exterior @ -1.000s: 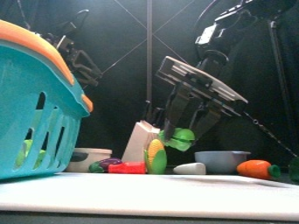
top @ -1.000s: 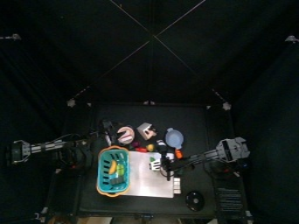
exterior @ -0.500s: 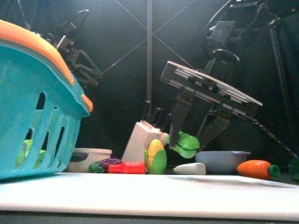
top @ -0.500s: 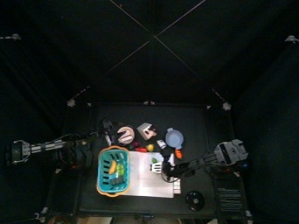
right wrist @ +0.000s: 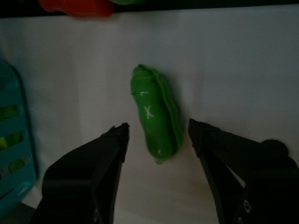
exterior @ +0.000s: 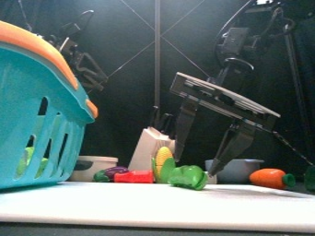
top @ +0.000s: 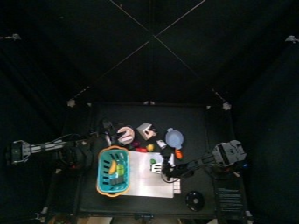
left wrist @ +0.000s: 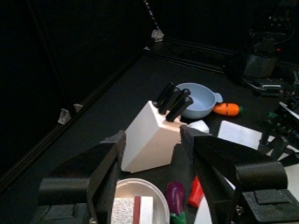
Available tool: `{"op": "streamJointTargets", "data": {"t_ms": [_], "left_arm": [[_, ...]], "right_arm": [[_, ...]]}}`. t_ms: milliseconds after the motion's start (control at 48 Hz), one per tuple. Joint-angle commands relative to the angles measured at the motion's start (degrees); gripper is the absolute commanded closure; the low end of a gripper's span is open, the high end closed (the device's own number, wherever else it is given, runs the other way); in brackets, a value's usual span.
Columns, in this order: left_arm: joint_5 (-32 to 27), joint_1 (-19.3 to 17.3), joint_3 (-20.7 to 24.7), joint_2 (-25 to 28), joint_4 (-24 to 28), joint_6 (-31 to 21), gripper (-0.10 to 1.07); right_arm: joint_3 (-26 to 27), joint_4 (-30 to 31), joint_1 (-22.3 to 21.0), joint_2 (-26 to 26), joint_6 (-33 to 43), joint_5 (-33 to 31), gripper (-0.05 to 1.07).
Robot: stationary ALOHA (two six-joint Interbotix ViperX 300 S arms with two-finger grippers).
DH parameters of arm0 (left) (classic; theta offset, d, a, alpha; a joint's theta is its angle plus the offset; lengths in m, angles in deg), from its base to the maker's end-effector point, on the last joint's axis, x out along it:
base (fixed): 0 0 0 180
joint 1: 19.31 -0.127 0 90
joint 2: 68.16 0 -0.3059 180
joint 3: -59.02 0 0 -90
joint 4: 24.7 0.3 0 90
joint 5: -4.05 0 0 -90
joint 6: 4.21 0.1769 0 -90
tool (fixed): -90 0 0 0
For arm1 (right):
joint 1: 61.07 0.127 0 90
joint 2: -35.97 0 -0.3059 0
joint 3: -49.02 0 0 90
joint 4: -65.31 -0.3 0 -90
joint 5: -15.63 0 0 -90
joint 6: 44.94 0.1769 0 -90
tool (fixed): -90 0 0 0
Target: Place pea on cutting board
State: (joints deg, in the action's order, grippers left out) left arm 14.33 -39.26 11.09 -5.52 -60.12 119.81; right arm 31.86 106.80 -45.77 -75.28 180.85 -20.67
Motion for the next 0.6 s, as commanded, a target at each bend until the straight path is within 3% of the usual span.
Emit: {"op": "streamJointTargets", "data": {"t_ms": [0,583], "left_arm": [[0.3,0.1,0.7,0.0,0.0,0.0,0.09],[0.2,0.1,0.7,0.1,-0.2,-0.1,0.09]], "right_arm": [[0.8,0.4,0.2,1.9,-0.4,-0.2,0.13],[-1.6,1.2,0.8,5.4,-3.0,-1.1,0.13]]}}
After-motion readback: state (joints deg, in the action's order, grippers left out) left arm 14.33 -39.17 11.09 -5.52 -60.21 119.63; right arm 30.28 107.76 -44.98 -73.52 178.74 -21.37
